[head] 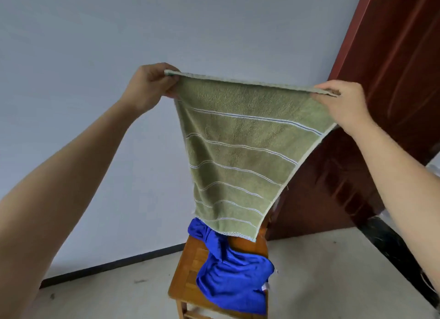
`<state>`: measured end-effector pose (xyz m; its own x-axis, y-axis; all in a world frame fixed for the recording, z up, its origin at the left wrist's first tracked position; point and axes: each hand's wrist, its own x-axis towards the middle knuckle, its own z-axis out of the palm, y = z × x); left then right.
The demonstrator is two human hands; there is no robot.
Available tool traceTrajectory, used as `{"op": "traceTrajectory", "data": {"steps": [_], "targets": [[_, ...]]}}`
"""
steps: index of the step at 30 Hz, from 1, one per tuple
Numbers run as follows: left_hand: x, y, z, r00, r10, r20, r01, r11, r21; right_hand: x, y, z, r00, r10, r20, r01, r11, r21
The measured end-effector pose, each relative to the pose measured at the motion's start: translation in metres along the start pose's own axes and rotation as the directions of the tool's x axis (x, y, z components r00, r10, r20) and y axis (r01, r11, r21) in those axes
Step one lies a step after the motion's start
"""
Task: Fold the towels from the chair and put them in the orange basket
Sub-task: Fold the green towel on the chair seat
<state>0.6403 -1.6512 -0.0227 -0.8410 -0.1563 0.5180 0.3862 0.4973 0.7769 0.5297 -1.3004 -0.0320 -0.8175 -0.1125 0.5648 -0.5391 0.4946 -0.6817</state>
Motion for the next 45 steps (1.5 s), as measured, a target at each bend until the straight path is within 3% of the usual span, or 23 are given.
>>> {"op": "traceTrajectory", "data": {"steps": [5,10,14,19,22,27,30,34,38,45], "targets": [[-0.099,0.011,0.002,0.963,-0.223,0.151,0.209,0.973,0.103,-0.054,0.013,-0.026,0.933,0.027,0.358,-0.045,0.998,0.041],[-0.19,0.003,0.024,0.787,-0.523,0.328,0.506,0.851,0.142,-0.123,0.059,-0.025,0.665,0.13,0.736,-0.182,0.983,-0.01],[-0.233,-0.02,0.046,0.62,-0.688,0.377,0.636,0.722,0.271,-0.175,0.102,-0.01,0.53,0.238,0.814,-0.305,0.949,-0.078],[-0.282,-0.066,0.081,0.327,-0.863,0.385,0.773,0.479,0.416,-0.248,0.148,0.013,0.357,0.396,0.846,-0.475,0.857,-0.201],[-0.307,-0.091,0.097,0.244,-0.895,0.374,0.806,0.402,0.435,-0.283,0.174,0.025,0.294,0.492,0.82,-0.561,0.783,-0.268],[-0.335,-0.129,0.125,0.253,-0.933,0.255,0.847,0.341,0.409,-0.313,0.204,0.042,0.278,0.618,0.736,-0.711,0.647,-0.275],[-0.34,-0.151,0.142,0.335,-0.927,0.169,0.852,0.375,0.365,-0.316,0.217,0.053,0.309,0.697,0.647,-0.76,0.59,-0.272],[-0.334,-0.181,0.166,0.423,-0.905,0.033,0.892,0.423,0.162,-0.313,0.231,0.071,0.313,0.754,0.578,-0.791,0.543,-0.281],[-0.32,-0.215,0.183,0.342,-0.939,-0.018,0.94,0.342,0.006,-0.301,0.247,0.095,0.31,0.802,0.51,-0.791,0.515,-0.33],[-0.282,-0.254,0.192,0.286,-0.956,-0.072,0.938,0.295,-0.184,-0.28,0.265,0.135,0.289,0.873,0.392,-0.818,0.438,-0.373]]}}
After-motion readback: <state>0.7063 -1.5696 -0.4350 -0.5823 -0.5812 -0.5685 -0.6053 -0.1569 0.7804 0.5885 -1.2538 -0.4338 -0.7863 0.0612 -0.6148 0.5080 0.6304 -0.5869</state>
